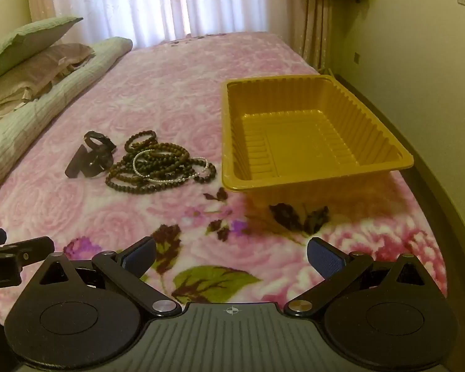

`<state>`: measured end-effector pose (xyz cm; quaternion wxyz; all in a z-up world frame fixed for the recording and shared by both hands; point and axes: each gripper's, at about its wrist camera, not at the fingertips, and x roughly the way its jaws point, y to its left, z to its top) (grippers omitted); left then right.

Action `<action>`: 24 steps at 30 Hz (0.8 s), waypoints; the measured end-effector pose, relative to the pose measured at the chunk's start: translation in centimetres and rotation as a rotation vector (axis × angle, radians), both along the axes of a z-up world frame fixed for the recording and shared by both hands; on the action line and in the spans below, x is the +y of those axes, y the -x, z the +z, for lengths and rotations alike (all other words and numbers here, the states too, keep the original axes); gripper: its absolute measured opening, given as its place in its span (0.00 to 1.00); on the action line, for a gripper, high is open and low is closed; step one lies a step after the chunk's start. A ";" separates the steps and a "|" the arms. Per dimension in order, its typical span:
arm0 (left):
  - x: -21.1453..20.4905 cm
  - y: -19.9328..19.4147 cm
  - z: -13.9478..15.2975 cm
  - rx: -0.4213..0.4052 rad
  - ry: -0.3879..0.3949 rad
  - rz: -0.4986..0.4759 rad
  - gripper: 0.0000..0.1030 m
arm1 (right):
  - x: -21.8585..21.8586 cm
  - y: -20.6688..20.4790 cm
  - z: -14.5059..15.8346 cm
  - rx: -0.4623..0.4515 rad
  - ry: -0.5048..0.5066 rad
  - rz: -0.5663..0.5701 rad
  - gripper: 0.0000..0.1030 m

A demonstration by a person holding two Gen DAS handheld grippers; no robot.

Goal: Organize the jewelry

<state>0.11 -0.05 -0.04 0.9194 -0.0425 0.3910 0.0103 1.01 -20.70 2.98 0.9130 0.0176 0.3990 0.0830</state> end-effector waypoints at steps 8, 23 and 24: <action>-0.2 0.0 -0.1 0.003 0.035 0.002 1.00 | 0.3 0.1 -0.1 -0.001 0.003 0.009 1.00; -0.3 0.2 -0.4 0.003 0.033 -0.005 1.00 | 0.3 0.1 0.0 -0.011 0.008 0.010 1.00; -0.3 0.2 -0.4 0.003 0.032 -0.007 1.00 | 0.3 0.1 0.0 -0.011 0.007 0.010 1.00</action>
